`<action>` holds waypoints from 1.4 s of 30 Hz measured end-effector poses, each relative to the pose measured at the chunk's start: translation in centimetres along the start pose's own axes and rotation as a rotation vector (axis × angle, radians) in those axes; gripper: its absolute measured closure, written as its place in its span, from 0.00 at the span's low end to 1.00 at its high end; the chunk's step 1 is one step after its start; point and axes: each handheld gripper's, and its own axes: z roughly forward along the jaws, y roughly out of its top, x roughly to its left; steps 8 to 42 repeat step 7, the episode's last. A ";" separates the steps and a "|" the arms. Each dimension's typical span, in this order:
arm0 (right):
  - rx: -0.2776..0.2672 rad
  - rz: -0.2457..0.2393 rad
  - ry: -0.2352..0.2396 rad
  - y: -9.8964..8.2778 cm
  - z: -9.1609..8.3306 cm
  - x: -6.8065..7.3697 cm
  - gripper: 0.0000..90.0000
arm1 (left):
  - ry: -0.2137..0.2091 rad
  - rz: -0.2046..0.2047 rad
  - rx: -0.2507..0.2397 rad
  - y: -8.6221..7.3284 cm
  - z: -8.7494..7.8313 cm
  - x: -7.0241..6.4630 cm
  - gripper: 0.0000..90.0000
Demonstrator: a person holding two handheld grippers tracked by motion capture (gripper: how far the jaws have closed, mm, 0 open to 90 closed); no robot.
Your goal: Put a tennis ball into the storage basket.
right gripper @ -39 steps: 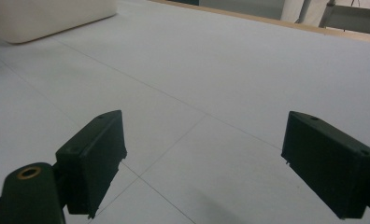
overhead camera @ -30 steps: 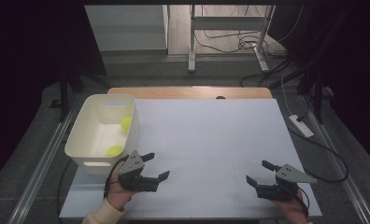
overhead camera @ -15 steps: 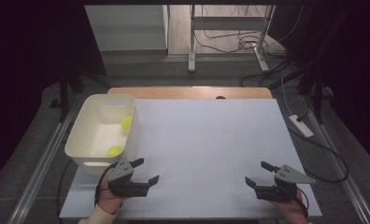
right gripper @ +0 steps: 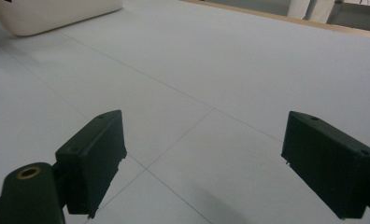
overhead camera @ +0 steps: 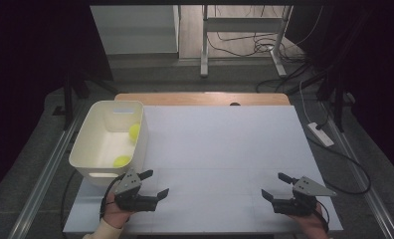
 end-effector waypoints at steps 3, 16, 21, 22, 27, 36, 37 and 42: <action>0.001 0.000 0.002 0.0 0.0 0.0 0.15 | -0.001 -0.001 -0.003 0.0 0.0 0.0 0.16; 0.001 0.000 0.004 0.0 0.0 0.0 0.15 | -0.003 0.002 -0.002 0.1 0.1 0.0 0.16; 0.001 0.000 0.004 0.0 0.0 0.0 0.15 | -0.003 0.002 -0.002 0.1 0.1 0.0 0.16; 0.001 0.000 0.004 0.0 0.0 0.0 0.15 | -0.003 0.002 -0.002 0.1 0.1 0.0 0.16; 0.001 0.000 0.004 0.0 0.0 0.0 0.15 | -0.003 0.002 -0.002 0.1 0.1 0.0 0.16; 0.001 0.000 0.004 0.0 0.0 0.0 0.15 | -0.003 0.002 -0.002 0.1 0.1 0.0 0.16; 0.001 0.000 0.004 0.0 0.0 0.0 0.15 | -0.003 0.002 -0.002 0.1 0.1 0.0 0.16; 0.001 0.000 0.004 0.0 0.0 0.0 0.15 | -0.003 0.002 -0.002 0.1 0.1 0.0 0.16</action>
